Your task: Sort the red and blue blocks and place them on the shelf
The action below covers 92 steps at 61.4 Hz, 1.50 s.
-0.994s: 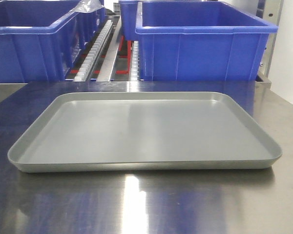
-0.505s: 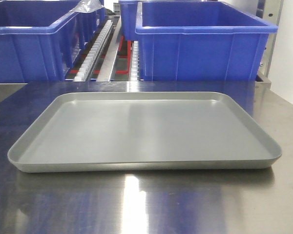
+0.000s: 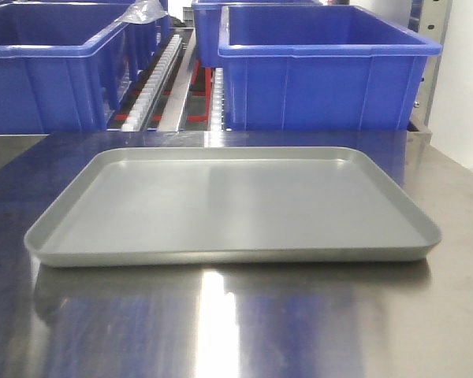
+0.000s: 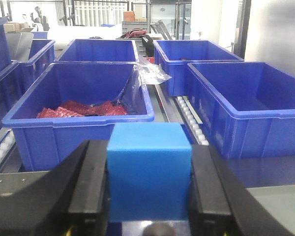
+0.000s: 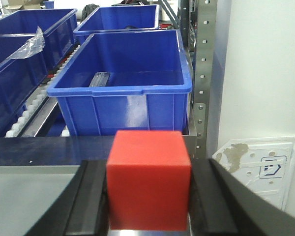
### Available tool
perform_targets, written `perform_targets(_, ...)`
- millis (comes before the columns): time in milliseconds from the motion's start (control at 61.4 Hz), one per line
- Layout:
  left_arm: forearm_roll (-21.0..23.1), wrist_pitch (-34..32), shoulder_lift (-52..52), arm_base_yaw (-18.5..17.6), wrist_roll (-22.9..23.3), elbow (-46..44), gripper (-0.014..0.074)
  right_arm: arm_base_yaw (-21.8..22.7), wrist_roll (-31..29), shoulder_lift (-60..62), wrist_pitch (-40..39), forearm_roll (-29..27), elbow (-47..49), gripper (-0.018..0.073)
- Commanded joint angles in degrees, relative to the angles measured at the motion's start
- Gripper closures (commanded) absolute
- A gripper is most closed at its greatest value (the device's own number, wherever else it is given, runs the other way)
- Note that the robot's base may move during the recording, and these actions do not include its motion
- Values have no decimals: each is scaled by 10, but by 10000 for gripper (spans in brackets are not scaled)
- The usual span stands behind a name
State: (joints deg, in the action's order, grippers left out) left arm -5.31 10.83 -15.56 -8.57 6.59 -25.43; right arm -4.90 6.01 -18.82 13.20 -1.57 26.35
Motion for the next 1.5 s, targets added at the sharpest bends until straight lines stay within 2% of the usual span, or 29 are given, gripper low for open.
perform_targets(0,0,-53,-5,1,1,-16,390,3,-6,-3,-49,5,16,510)
perform_targets(1483,0,-53,-5,1,1,-16,390,3,-6,-3,-49,5,16,510)
